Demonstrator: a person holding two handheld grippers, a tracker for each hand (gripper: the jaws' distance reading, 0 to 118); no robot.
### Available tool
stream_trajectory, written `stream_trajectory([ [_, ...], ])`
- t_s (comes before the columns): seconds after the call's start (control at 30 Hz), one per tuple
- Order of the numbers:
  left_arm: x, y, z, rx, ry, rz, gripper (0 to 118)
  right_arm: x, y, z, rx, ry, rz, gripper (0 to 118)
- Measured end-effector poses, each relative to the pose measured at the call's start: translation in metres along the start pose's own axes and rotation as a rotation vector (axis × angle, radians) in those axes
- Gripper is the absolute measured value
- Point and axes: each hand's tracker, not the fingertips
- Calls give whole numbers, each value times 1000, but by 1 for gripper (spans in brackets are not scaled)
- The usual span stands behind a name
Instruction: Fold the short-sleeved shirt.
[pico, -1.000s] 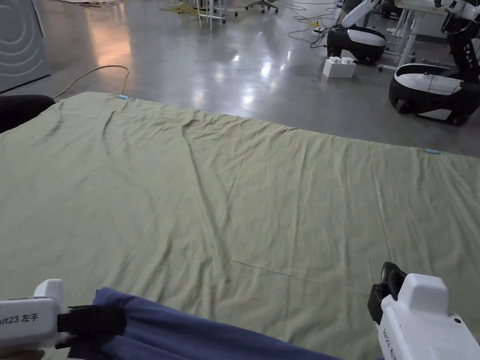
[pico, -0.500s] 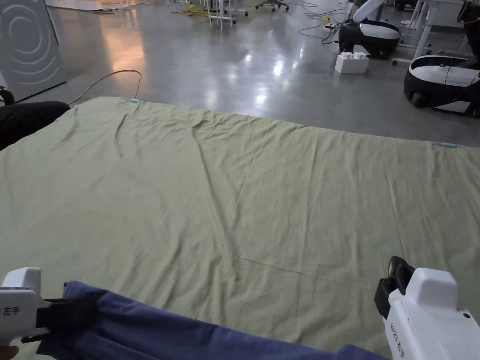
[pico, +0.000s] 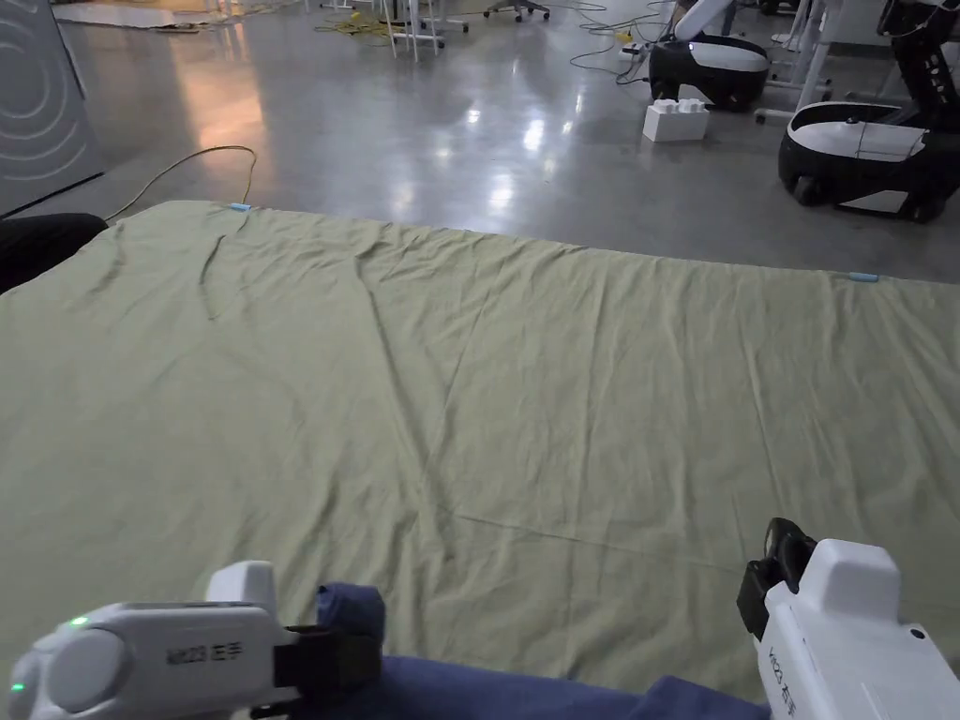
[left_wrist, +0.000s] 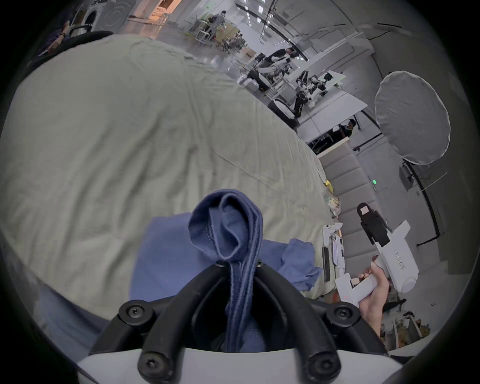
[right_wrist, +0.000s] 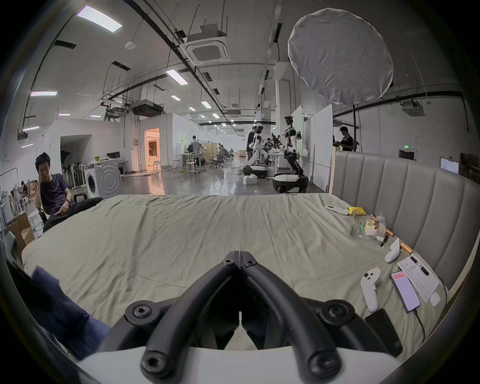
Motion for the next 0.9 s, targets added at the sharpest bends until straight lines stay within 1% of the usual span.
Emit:
stream_trajectory([
  [0.17,24,-16,-66,-101,37,-26,8,10,-5,3,-13,-19,-11,1],
  [0.27,28,-25,-95,-145,74,-1,8,16,-6,6,-17,-28,-13,1],
  [0.33,29,-30,-107,-156,97,-9,8,20,-7,9,-18,-38,-10,1],
  [0.43,33,-39,-120,-187,93,-4,9,25,-9,11,-22,-48,-9,1],
  [0.57,33,-45,-130,-180,141,5,10,27,-11,12,-32,-55,-16,1],
  [0.63,35,-47,-127,-172,123,18,21,28,-13,14,-38,-57,-19,1],
  [0.67,37,-47,-124,-171,105,14,34,29,-14,14,-41,-56,-19,1],
  [0.7,38,-47,-120,-171,90,7,54,29,-15,14,-45,-56,-18,1],
  [0.73,39,-46,-116,-173,84,1,64,29,-16,14,-48,-56,-17,1],
  [0.77,42,-45,-108,-173,82,-3,66,29,-17,15,-50,-56,-17,1],
  [0.9,43,-30,-77,-120,57,-3,66,30,-18,15,-57,-58,-21,1],
])
